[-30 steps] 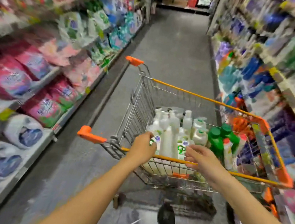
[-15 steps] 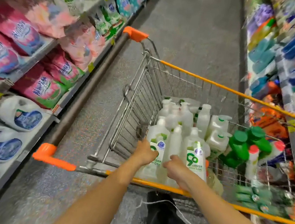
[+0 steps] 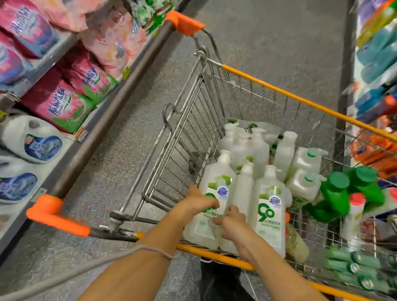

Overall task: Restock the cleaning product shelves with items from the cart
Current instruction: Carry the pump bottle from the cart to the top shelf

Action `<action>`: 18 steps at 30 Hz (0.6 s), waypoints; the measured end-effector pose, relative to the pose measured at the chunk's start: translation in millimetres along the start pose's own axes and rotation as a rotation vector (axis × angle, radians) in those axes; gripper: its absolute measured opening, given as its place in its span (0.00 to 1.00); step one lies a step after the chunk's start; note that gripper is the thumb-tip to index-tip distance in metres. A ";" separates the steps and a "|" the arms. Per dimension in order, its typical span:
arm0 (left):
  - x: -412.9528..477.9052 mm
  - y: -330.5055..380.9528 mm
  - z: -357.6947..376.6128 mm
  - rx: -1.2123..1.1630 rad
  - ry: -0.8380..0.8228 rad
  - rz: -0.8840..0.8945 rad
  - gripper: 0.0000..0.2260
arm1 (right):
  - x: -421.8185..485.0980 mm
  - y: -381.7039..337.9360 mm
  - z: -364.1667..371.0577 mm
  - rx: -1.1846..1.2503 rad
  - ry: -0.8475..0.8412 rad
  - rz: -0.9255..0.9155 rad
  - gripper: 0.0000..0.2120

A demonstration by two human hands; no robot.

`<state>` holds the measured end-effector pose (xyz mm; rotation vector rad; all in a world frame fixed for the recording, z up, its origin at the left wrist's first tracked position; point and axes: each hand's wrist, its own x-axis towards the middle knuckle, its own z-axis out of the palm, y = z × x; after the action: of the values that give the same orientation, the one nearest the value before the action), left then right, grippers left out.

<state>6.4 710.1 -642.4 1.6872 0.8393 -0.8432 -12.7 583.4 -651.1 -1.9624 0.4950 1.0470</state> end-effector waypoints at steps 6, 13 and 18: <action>1.3 -2.9 5.1 -0.019 -0.048 0.009 0.31 | -0.4 0.2 2.8 -0.049 0.036 -0.001 0.32; 61.9 -28.9 29.6 0.267 -0.062 0.101 0.39 | 2.6 7.3 -4.9 0.059 0.072 0.039 0.33; 19.9 -6.3 22.2 0.203 -0.083 0.161 0.31 | 0.6 8.1 -8.5 0.278 0.130 -0.037 0.22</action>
<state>8.3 692.7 -667.3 1.8559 0.5680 -0.9041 -13.5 571.8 -652.9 -1.7902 0.6372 0.7848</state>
